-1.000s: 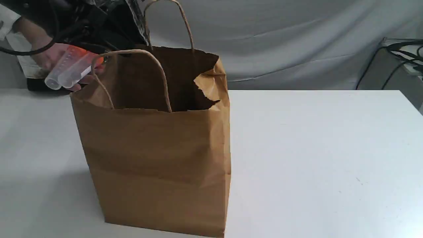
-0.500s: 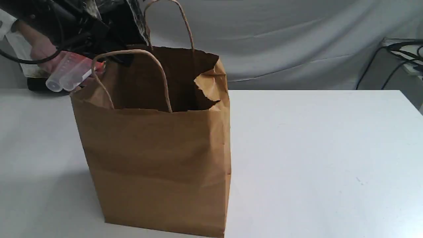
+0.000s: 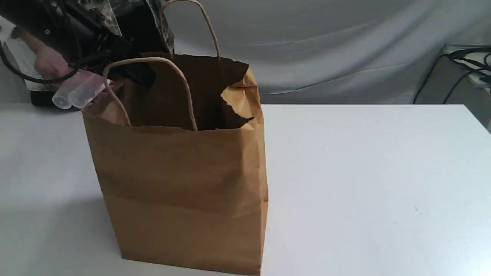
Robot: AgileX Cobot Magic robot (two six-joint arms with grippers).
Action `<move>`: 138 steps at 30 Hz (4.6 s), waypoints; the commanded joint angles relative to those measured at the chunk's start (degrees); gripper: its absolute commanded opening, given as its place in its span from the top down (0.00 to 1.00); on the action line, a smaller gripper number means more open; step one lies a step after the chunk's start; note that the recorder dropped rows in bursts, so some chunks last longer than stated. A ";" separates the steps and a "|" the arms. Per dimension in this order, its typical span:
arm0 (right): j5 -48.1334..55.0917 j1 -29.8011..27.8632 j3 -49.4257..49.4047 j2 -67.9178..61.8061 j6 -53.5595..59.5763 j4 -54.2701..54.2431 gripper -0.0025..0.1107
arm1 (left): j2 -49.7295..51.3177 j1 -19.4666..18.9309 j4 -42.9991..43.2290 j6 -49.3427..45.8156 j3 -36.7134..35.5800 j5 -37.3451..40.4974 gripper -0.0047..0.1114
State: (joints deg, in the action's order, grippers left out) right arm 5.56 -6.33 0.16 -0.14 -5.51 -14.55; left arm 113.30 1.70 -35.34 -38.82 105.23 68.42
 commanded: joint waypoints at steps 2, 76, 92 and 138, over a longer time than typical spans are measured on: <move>0.31 0.27 -0.16 0.14 0.59 0.70 0.48 | 0.13 0.51 -0.57 1.28 0.37 -2.34 0.46; -7.08 48.54 40.71 -56.31 10.37 15.43 0.43 | 0.13 5.23 9.17 29.49 4.36 1.54 0.96; 2.25 46.26 50.97 -65.91 25.13 54.43 0.73 | 0.13 5.23 9.04 29.14 4.36 1.54 0.96; 52.51 29.24 71.93 -85.84 81.85 -59.78 0.40 | 2.49 5.23 8.93 31.50 4.24 1.54 0.96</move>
State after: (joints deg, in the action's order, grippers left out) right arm 57.62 22.62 71.81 -84.58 75.77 -72.81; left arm 115.35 6.61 -26.41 -8.29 109.60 69.04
